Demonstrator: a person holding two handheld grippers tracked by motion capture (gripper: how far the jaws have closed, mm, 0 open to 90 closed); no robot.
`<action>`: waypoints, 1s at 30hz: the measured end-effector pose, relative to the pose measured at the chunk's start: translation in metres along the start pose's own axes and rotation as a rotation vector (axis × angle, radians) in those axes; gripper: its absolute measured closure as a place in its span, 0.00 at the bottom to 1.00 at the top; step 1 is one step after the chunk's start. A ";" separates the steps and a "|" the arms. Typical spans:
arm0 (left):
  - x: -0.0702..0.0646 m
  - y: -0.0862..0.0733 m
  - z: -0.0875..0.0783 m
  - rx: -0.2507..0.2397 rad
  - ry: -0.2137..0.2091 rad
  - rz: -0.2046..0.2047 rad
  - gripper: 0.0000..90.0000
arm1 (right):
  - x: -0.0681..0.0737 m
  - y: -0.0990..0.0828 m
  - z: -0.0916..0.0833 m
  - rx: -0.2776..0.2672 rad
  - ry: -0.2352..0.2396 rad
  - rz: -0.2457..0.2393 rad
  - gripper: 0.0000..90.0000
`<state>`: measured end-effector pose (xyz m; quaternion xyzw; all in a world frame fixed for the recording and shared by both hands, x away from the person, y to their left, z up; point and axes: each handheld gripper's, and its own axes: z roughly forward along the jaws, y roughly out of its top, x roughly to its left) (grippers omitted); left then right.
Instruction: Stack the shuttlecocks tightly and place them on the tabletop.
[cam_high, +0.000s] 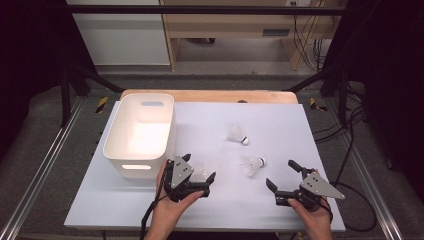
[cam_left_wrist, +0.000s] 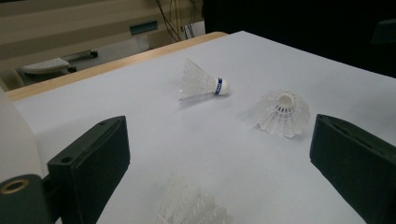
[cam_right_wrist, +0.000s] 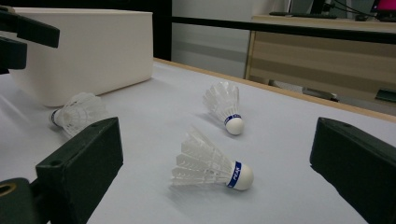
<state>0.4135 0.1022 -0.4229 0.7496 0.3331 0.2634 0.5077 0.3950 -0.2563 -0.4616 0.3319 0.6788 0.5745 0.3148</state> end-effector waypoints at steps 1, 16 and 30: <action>-0.001 0.000 0.001 0.001 0.001 -0.001 0.06 | 0.000 0.000 0.000 0.001 0.000 -0.001 0.03; -0.003 -0.003 0.011 0.052 0.010 -0.008 0.07 | 0.000 0.000 -0.001 -0.001 -0.002 -0.005 0.03; 0.005 -0.012 0.015 0.082 0.091 -0.042 0.16 | 0.000 0.001 -0.001 -0.001 0.003 -0.002 0.03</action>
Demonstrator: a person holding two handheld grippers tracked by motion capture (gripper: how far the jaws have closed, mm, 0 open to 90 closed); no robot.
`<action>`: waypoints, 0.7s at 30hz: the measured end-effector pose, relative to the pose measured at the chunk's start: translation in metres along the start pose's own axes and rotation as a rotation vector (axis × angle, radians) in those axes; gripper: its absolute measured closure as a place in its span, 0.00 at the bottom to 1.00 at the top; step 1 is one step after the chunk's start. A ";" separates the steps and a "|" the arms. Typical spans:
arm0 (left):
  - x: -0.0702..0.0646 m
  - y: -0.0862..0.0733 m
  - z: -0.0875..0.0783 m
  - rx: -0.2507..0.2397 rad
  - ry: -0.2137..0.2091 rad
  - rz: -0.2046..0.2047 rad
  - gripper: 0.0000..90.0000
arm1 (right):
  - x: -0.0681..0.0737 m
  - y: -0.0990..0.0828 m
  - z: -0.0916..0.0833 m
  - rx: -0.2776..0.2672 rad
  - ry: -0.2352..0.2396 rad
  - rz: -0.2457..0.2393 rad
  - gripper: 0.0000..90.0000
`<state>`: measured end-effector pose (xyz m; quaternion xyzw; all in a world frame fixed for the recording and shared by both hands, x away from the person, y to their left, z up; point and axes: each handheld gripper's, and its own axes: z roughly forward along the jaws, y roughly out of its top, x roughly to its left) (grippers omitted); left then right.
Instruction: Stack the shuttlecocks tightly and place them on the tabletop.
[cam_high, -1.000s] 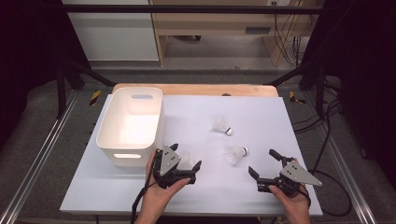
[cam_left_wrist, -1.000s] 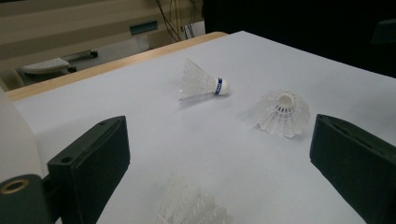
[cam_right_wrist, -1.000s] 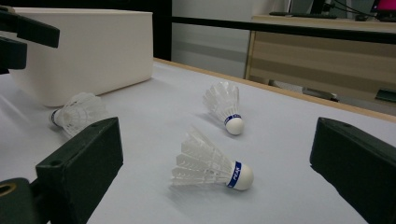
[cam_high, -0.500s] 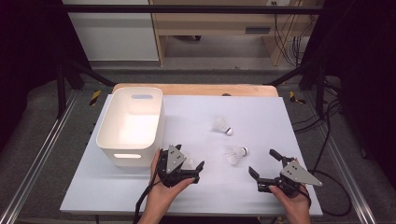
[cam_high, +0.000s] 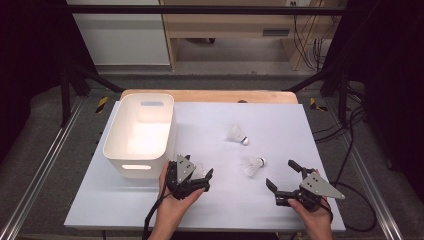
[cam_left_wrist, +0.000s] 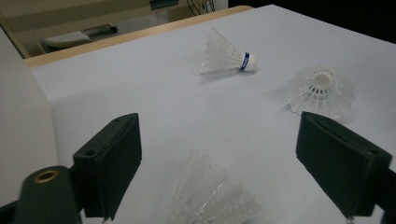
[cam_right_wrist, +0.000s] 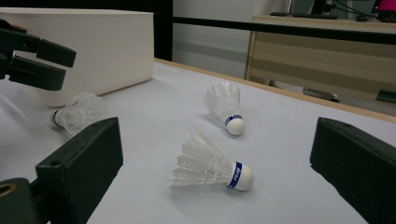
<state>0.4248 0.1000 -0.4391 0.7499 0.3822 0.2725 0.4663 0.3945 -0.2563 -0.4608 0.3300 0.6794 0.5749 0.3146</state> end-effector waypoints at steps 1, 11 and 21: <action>0.000 -0.002 0.001 0.013 0.002 0.000 0.18 | 0.000 0.000 0.000 0.000 0.002 -0.003 0.03; 0.001 -0.006 0.009 0.060 0.000 0.014 0.28 | 0.001 0.000 0.000 0.003 0.003 -0.004 0.03; 0.003 -0.009 0.017 0.091 0.000 0.035 0.35 | 0.001 0.000 0.000 0.003 0.007 -0.004 0.03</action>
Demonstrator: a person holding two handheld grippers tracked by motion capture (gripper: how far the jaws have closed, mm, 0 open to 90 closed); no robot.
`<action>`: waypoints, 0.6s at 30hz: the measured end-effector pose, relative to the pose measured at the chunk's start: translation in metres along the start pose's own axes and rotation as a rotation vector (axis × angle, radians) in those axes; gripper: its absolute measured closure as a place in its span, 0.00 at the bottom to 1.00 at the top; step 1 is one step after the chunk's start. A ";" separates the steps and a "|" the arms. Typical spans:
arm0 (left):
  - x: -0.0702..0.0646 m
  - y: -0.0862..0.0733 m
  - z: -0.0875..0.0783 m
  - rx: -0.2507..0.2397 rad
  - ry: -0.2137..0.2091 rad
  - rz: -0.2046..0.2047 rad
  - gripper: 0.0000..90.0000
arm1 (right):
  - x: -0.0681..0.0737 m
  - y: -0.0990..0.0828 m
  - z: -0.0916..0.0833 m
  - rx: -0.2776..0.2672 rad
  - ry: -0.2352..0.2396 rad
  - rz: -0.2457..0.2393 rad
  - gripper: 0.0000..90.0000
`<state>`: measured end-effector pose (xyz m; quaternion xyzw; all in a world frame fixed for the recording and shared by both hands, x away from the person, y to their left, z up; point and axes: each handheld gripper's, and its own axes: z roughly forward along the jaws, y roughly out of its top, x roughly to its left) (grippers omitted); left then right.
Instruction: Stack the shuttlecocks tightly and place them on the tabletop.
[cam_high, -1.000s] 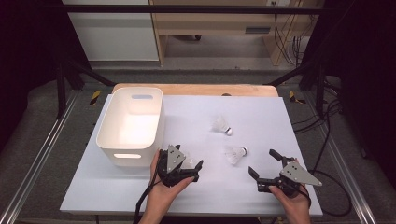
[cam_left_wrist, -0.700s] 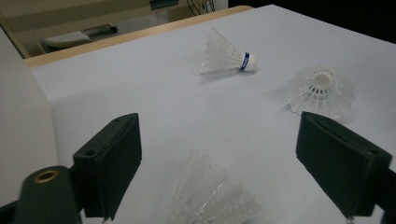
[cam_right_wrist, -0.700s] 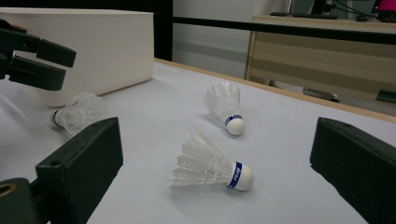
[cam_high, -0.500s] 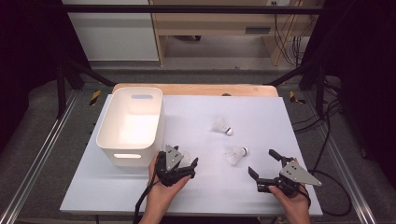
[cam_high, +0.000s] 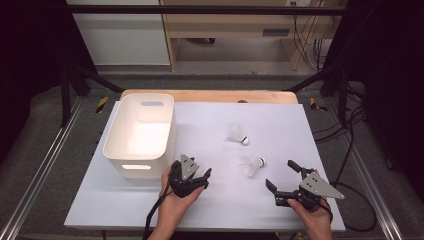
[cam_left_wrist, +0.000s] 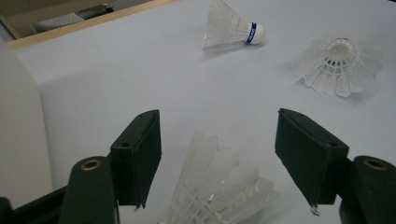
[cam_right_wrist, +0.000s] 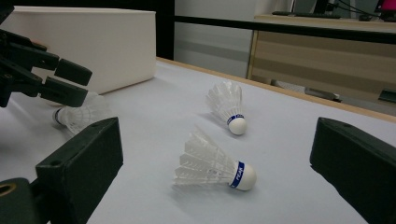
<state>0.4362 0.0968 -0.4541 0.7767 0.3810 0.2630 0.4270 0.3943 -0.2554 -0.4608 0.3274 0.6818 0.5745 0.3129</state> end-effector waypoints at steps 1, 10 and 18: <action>0.000 0.000 0.000 0.000 0.000 0.000 0.36 | 0.000 0.000 0.000 0.001 0.000 0.000 0.03; -0.002 -0.003 0.007 0.021 -0.016 0.010 0.39 | 0.001 0.000 0.000 0.004 0.003 0.001 0.03; -0.001 -0.008 0.011 0.045 -0.009 0.013 0.46 | 0.001 0.000 0.000 0.004 0.010 0.004 0.03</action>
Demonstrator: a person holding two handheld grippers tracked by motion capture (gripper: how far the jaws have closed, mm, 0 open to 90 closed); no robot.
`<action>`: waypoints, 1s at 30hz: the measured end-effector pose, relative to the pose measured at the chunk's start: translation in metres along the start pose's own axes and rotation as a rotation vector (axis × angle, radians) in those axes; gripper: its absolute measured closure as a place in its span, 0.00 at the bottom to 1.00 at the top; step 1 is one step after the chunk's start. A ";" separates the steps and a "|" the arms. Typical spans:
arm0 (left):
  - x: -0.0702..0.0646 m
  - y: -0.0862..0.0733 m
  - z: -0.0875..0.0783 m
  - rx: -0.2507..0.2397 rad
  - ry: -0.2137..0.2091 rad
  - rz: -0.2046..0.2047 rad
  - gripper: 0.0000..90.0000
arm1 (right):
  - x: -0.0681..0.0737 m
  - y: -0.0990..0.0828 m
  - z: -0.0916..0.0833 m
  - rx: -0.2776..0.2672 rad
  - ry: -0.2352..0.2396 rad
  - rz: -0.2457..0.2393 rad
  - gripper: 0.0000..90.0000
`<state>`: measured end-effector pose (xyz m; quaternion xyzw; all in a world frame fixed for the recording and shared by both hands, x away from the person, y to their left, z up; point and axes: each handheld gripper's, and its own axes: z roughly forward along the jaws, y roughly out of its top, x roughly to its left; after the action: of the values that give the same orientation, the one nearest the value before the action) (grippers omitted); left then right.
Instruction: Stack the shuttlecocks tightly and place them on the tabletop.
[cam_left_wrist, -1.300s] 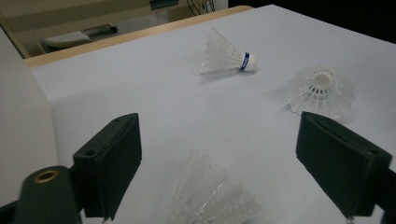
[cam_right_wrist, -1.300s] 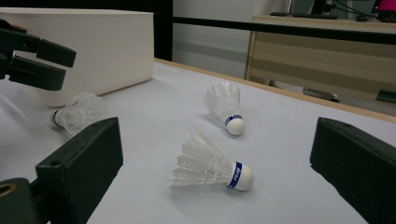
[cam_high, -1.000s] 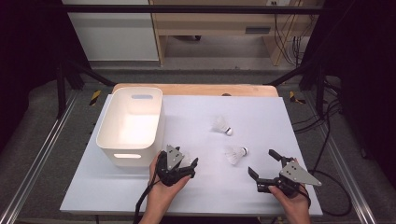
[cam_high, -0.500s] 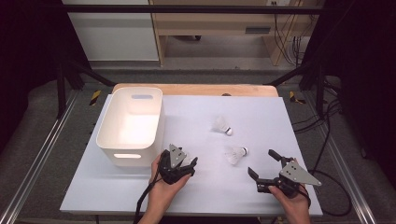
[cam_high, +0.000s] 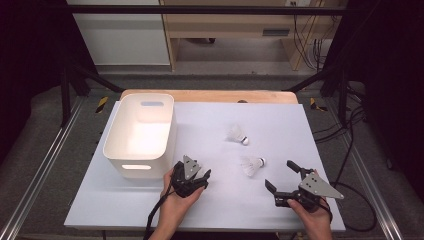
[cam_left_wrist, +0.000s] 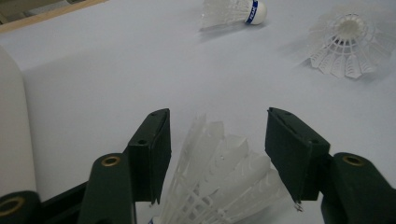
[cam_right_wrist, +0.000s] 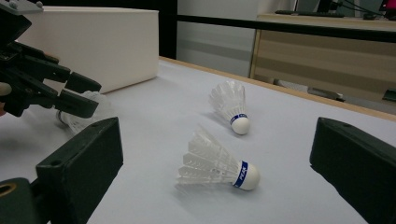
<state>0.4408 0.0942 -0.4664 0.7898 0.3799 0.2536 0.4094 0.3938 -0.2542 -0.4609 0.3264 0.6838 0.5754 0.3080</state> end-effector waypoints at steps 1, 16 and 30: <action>0.000 0.000 0.000 0.000 0.000 0.000 0.47 | 0.000 0.000 0.000 0.000 0.000 0.000 0.03; -0.005 -0.001 0.001 0.020 0.020 -0.011 0.68 | 0.000 0.000 0.000 0.001 0.009 -0.002 0.04; -0.004 0.005 0.002 0.006 0.035 0.014 0.98 | 0.000 0.001 -0.001 0.001 0.008 0.003 0.04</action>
<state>0.4417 0.0881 -0.4642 0.7891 0.3822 0.2689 0.3987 0.3933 -0.2543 -0.4602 0.3252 0.6847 0.5770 0.3041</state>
